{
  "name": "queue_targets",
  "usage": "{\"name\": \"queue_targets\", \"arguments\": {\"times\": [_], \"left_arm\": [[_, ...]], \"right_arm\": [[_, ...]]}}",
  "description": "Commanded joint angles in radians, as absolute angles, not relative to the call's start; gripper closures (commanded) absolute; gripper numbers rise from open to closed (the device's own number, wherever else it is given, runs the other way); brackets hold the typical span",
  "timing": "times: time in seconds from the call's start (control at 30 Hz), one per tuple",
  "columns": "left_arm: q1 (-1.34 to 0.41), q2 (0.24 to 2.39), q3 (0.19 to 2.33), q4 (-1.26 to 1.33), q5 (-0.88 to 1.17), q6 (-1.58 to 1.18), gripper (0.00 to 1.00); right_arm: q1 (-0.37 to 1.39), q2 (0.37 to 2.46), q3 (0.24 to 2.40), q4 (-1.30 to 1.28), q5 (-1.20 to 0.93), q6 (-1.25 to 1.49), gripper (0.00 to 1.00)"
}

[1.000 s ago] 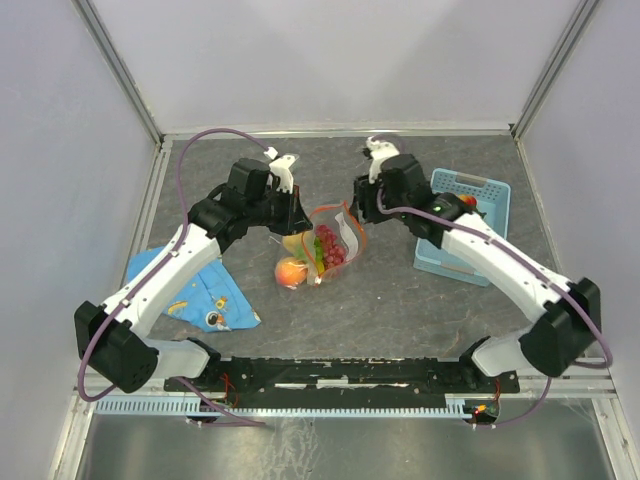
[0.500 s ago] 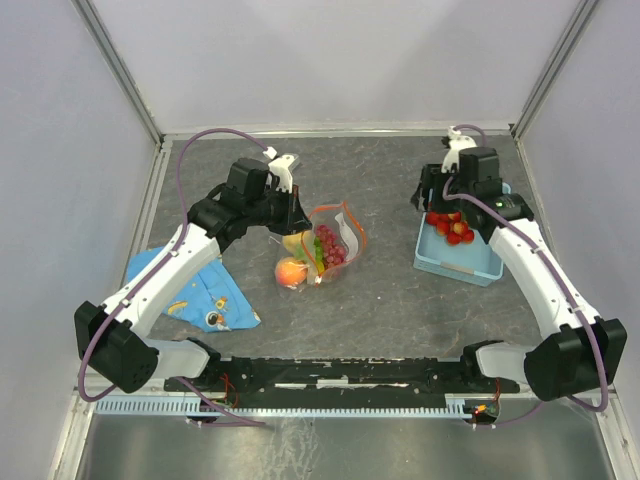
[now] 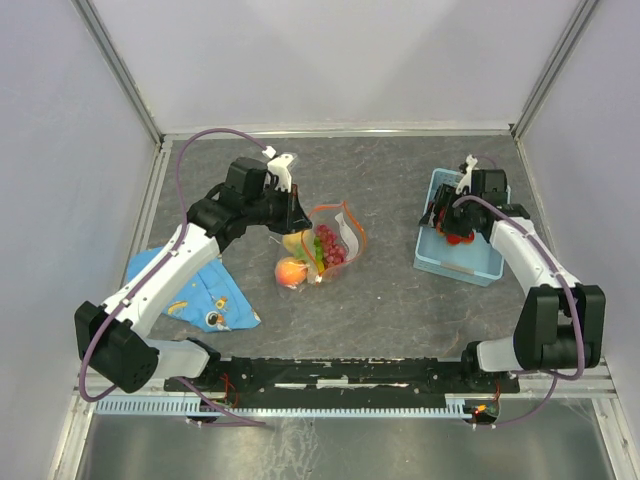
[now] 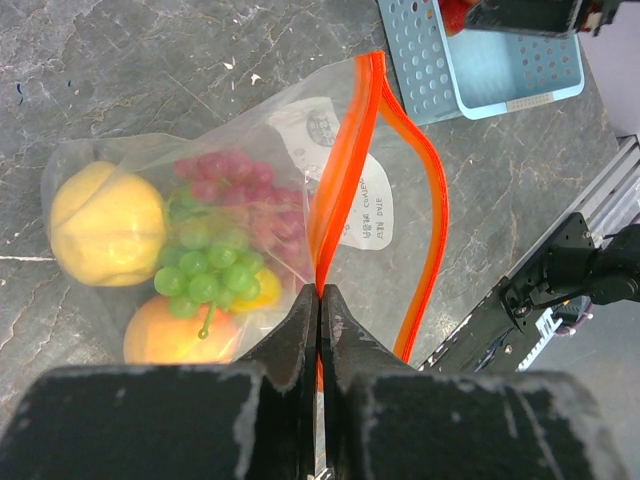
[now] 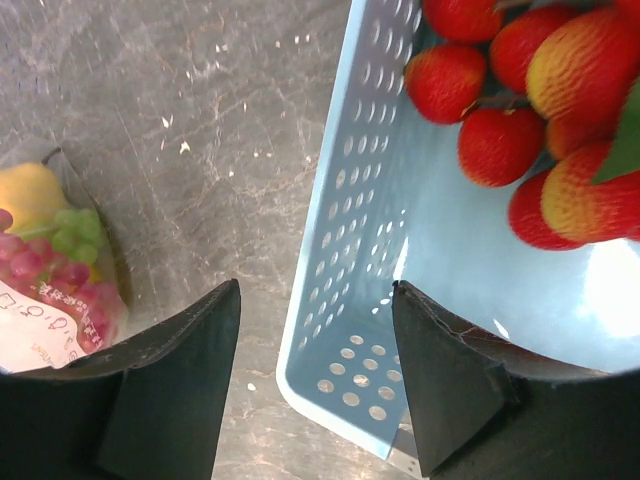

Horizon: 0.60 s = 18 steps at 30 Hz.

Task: Place the food in the zip-top bag and seal the zipper
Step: Move the bin to the center of the board.

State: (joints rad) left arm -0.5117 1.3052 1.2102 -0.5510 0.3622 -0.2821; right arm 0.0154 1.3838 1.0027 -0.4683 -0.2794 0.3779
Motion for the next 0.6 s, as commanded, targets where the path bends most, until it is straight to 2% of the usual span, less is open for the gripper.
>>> {"name": "queue_targets", "arguments": {"times": [0.0, 0.23, 0.57], "left_arm": [[-0.503, 1.282, 1.213, -0.504, 0.398, -0.287, 0.97], [-0.499, 1.279, 1.211, -0.499, 0.405, -0.290, 0.97], [-0.492, 1.276, 1.210, -0.496, 0.410, -0.291, 0.97]], "right_arm": [[0.020, 1.421, 0.950, -0.335, -0.384, 0.474, 0.30], [0.065, 1.525, 0.940, -0.199, -0.442, 0.565, 0.29], [0.158, 1.688, 1.090, -0.095, -0.446, 0.644, 0.29]]}}
